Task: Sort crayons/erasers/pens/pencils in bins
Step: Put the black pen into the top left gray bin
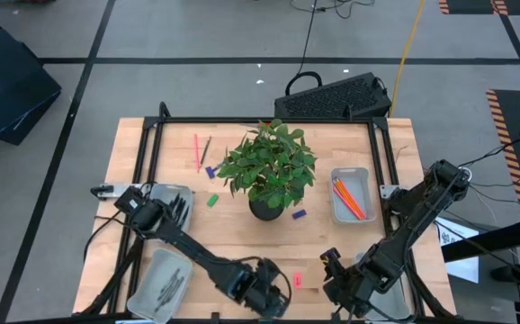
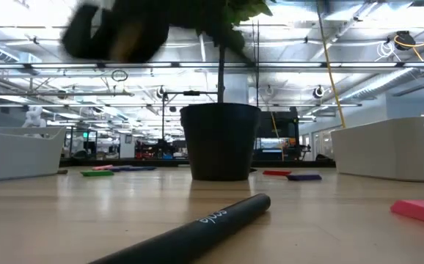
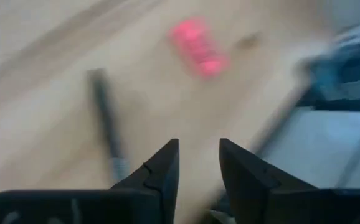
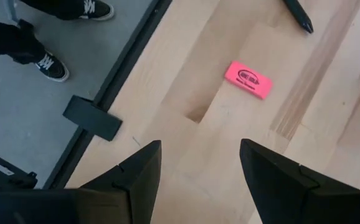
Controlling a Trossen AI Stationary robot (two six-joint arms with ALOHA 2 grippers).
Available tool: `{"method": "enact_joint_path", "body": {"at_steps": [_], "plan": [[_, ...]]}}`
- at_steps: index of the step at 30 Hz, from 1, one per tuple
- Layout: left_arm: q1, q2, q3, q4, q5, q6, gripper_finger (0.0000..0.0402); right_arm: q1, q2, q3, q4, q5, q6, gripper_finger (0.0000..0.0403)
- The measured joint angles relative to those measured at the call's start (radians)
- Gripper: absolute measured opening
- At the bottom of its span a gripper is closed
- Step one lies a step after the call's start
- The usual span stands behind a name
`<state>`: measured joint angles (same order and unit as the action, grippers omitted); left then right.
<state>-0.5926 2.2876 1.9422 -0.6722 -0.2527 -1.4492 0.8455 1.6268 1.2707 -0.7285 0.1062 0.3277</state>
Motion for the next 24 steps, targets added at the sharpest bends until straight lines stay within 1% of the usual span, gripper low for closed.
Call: {"method": "enact_joint_path", "body": {"at_steps": [2,4,6,8,9,11,13,14,15,17,18,19,20,24], "plan": [[-0.015,-0.004,0.067,-0.011,-0.053,0.0,0.0099,-0.002,0.0,-0.01,-0.001,0.0,0.007,0.021],[-0.023,-0.005,0.123,-0.062,-0.1,0.004,0.009,-0.006,0.0,-0.021,0.003,0.001,0.013,0.021],[-0.026,-0.005,0.146,-0.095,-0.123,0.003,0.0082,-0.008,0.0,-0.028,0.006,0.002,0.02,0.021],[-0.031,-0.003,0.143,-0.098,-0.123,0.0,0.0074,-0.009,0.0,-0.034,0.005,0.002,0.02,0.021],[-0.036,0.005,0.14,-0.084,-0.122,-0.003,0.007,-0.012,0.0,-0.035,0.005,0.001,0.02,0.021],[-0.051,0.032,0.149,0.01,-0.115,0.005,0.0063,-0.013,0.0,-0.038,0.005,0.0,0.023,0.021],[-0.065,0.077,0.201,0.108,-0.118,0.038,0.0057,-0.013,0.0,-0.038,-0.003,0.0,0.027,0.021],[-0.068,0.1,0.244,0.123,-0.122,0.051,0.0054,-0.013,0.0,-0.038,-0.002,0.0,0.027,0.021],[-0.069,0.127,0.295,0.11,-0.124,0.064,0.0051,-0.013,0.0,-0.038,-0.002,-0.001,0.027,0.021],[-0.066,0.178,0.399,0.017,-0.127,0.078,0.0044,-0.014,0.0,-0.038,-0.002,-0.001,0.022,0.021],[-0.065,0.198,0.418,-0.009,-0.131,0.092,0.004,-0.014,0.0,-0.038,-0.002,-0.002,0.016,0.021],[-0.061,0.199,0.396,-0.004,-0.135,0.097,0.0035,-0.014,0.0,-0.038,-0.002,-0.001,0.01,0.021],[-0.06,0.196,0.373,-0.042,-0.137,0.087,0.0031,-0.014,0.0,-0.038,-0.002,-0.002,0.004,0.021],[-0.046,0.189,0.327,-0.289,-0.069,-0.024,0.0019,-0.018,0.0,-0.038,-0.002,0.0,-0.003,0.021]]}}
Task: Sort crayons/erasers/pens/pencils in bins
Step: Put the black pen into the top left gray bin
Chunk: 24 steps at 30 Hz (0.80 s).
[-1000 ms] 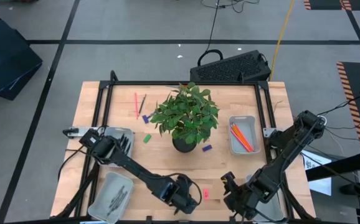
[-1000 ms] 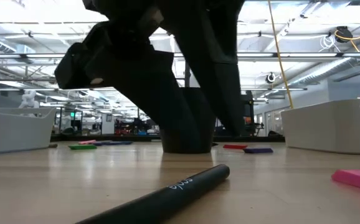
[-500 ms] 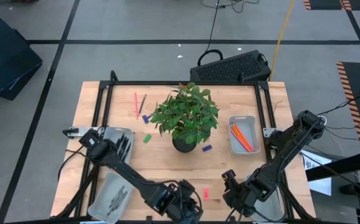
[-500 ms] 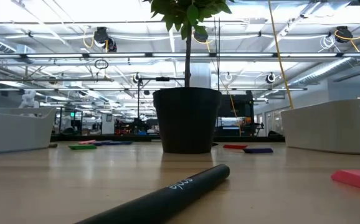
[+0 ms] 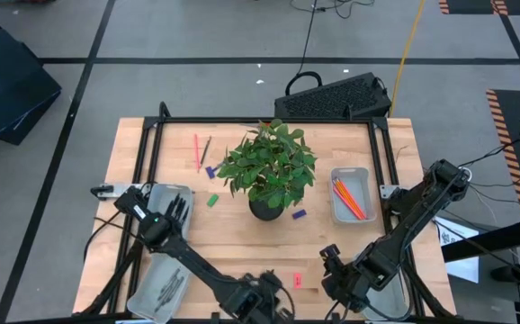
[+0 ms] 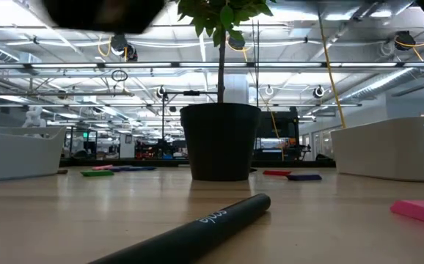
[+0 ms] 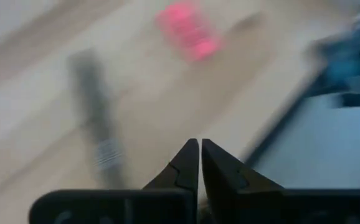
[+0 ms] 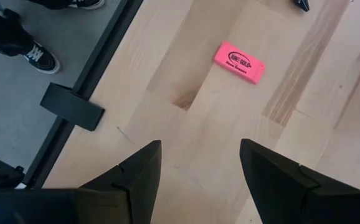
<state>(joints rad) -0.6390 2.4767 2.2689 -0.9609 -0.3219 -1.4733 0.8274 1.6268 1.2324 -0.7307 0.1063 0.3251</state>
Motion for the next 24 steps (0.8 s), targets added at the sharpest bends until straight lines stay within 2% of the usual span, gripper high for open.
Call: {"method": "enact_joint_path", "body": {"at_steps": [3,7,17,24], "plan": [[0.022,-0.002,-0.035,-0.084,0.056,-0.039,0.0018,-0.004,0.0,0.0,-0.002,-0.002,0.0,0.021],[0.045,0.0,-0.061,-0.083,0.081,-0.032,0.002,-0.011,0.0,0.0,-0.005,-0.002,0.002,0.021],[0.057,-0.002,-0.137,-0.044,0.111,-0.028,0.01,-0.042,0.0,0.0,-0.003,-0.003,0.004,0.021],[0.056,-0.011,-0.204,0.018,0.115,-0.066,0.009,-0.077,0.0,0.0,0.0,-0.003,0.004,0.021]]}}
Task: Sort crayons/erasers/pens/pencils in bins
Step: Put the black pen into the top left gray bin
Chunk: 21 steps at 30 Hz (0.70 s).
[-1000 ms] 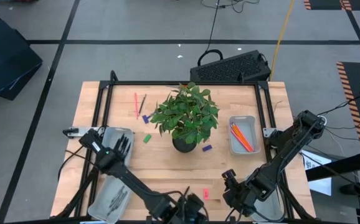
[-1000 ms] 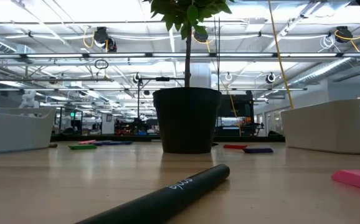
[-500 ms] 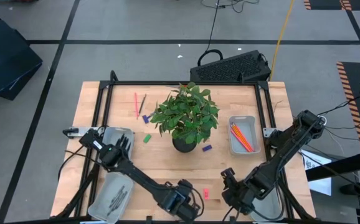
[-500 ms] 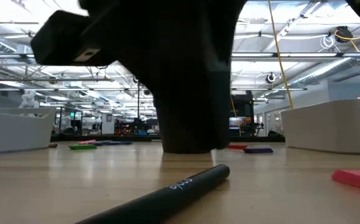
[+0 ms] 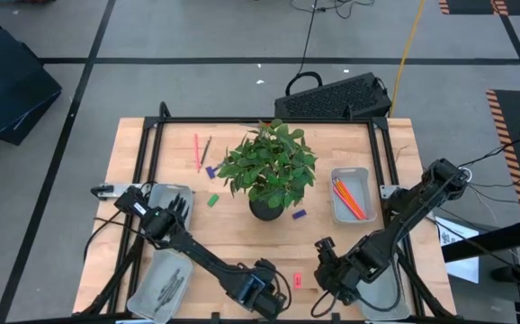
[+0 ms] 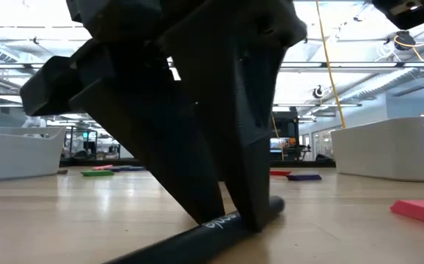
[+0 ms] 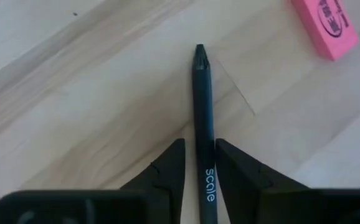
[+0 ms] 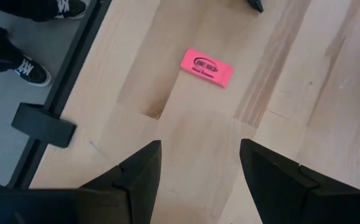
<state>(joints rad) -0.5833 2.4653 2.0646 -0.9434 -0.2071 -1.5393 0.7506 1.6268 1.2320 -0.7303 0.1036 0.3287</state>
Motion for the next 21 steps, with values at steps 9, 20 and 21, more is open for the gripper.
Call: {"method": "enact_joint_path", "body": {"at_steps": [9,20,21], "plan": [[0.009,0.003,-0.004,-0.041,0.027,-0.02,0.0017,-0.019,0.0,0.0,0.0,0.0,0.0,0.021],[0.054,-0.147,-0.014,-0.252,0.015,0.096,0.0021,-0.026,-0.028,0.0,0.004,0.002,0.073,0.021],[0.058,-0.179,-0.012,-0.315,0.002,0.112,0.0017,-0.029,-0.033,0.0,0.002,0.002,0.09,0.021]]}}
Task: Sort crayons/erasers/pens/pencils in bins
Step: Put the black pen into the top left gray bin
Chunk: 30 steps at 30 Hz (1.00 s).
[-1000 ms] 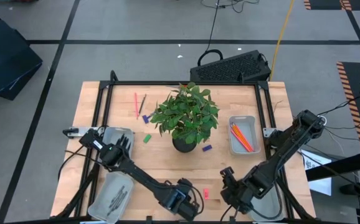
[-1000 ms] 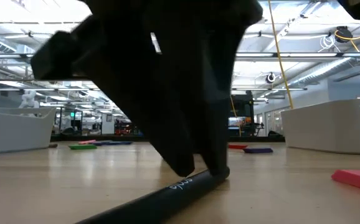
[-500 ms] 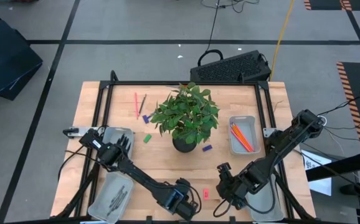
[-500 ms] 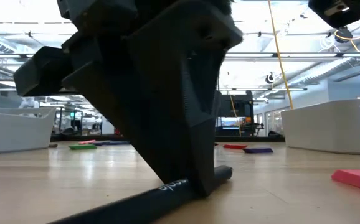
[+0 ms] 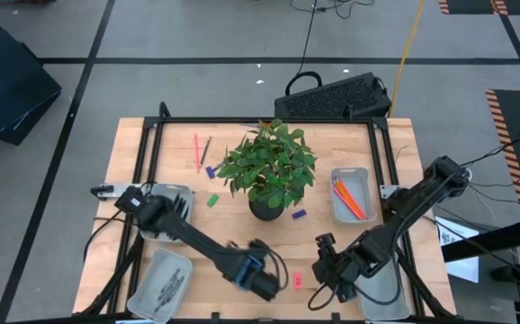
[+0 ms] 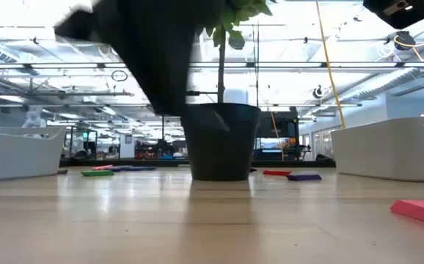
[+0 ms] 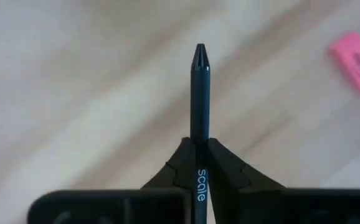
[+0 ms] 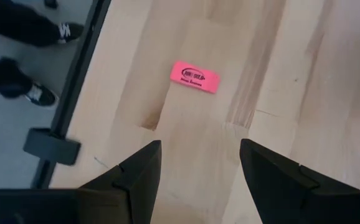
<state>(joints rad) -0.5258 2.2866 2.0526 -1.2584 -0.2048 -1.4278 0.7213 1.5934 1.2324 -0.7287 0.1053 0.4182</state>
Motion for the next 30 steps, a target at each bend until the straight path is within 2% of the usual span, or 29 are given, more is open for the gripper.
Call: {"method": "enact_joint_path", "body": {"at_steps": [5,6,8,12,17,20,25,30], "plan": [[-0.008,-0.129,-0.001,-0.314,-0.096,0.02,0.0018,-0.009,-0.028,0.0,-0.003,0.006,0.069,0.021],[-0.008,-0.162,-0.011,-0.336,-0.12,0.032,0.002,-0.009,-0.032,0.0,-0.005,0.014,0.081,0.021],[-0.009,-0.266,-0.093,-0.292,-0.164,0.072,0.002,-0.01,-0.033,0.0,-0.003,0.029,0.107,0.021],[-0.008,-0.476,-0.36,-0.319,-0.193,-0.008,0.0006,-0.022,-0.033,0.0,0.005,0.031,0.179,0.021],[-0.01,-0.802,-0.743,-0.321,-0.176,-0.133,0.0003,-0.047,-0.033,0.0,0.026,0.054,0.254,0.021],[0.002,-0.97,-0.912,-0.302,-0.145,-0.172,0.0003,-0.073,-0.033,0.0,0.033,0.054,0.281,0.021],[0.015,-1.153,-1.045,-0.268,-0.12,-0.164,0.0003,-0.127,-0.033,0.0,0.059,0.052,0.281,0.021],[0.044,-1.181,-1.056,-0.112,-0.184,-0.091,0.0004,-0.178,-0.033,0.0,0.071,0.054,0.28,0.021]]}}
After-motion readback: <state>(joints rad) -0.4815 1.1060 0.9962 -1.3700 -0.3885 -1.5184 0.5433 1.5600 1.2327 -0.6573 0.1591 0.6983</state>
